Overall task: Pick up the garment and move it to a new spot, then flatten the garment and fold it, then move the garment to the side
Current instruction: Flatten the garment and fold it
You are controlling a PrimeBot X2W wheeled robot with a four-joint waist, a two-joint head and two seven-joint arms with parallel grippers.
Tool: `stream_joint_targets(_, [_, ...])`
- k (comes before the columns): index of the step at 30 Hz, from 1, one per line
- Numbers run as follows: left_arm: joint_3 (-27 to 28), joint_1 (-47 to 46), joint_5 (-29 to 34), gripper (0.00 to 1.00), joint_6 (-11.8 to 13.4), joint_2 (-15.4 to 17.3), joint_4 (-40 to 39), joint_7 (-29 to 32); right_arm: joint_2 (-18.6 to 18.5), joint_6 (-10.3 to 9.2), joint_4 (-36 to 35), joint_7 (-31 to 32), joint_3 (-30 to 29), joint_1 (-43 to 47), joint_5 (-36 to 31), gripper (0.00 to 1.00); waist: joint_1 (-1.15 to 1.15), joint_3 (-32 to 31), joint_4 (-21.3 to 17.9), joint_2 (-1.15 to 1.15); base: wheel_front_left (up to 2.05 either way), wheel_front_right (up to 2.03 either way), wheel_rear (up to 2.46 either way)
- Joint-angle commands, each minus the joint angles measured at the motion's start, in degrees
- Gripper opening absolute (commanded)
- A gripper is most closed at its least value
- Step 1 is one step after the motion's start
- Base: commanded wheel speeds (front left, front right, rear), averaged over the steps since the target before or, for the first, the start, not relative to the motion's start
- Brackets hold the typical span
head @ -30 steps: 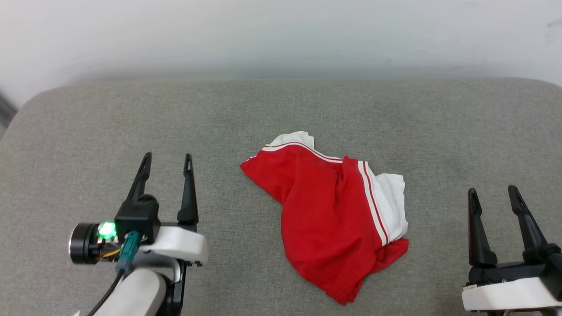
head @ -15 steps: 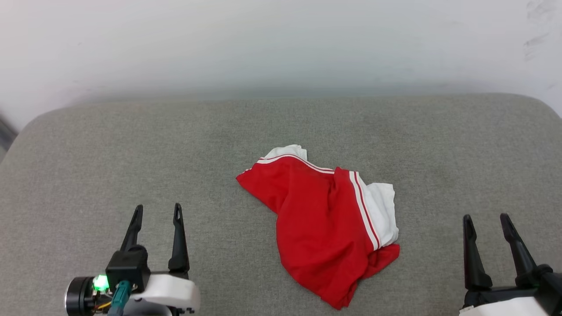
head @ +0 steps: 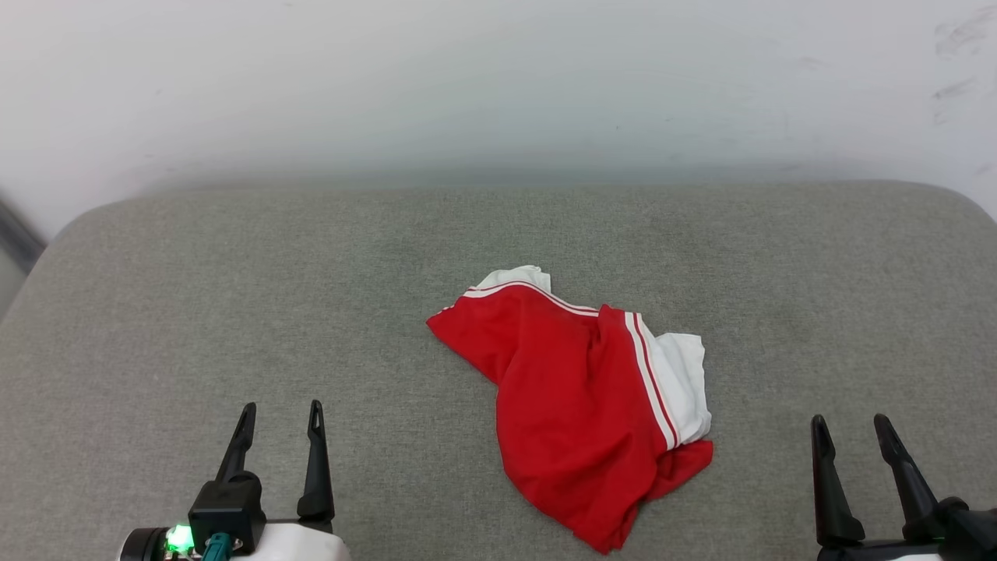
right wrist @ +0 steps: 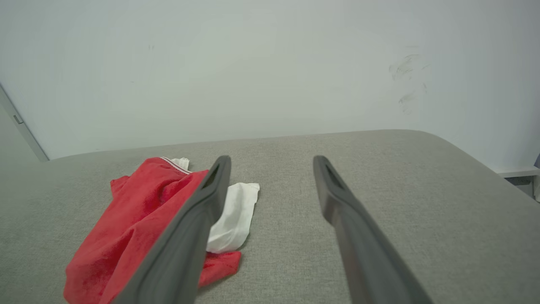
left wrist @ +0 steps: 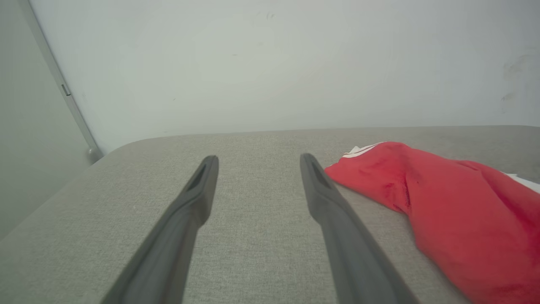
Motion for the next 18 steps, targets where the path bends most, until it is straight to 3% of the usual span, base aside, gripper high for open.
stream_joint_targets(1, [0.6,0.5,0.6,1.0,-0.4,-0.5,0.1,-0.1,0.1,-0.02,0.1,-0.1,0.1,1.0,0.4,1.0,0.0,0.0,0.1,0.0,0.0,0.0,0.0])
stream_joint_targets(11, [3.5,0.7,3.2,1.0,-3.4,-2.8,0.6,-0.1,0.1,-0.02,-1.3,-0.1,-1.8,-1.1,-0.3,1.0,0.0,-0.1,0.4,0.0,0.0,0.0,0.0])
stream_joint_targets(18, [4.8,-0.5,4.4,1.0,-4.6,-4.1,0.8,-0.1,0.1,-0.02,-5.1,-0.1,-2.7,-10.0,-6.1,1.0,0.0,1.1,0.4,0.0,0.0,0.0,0.0])
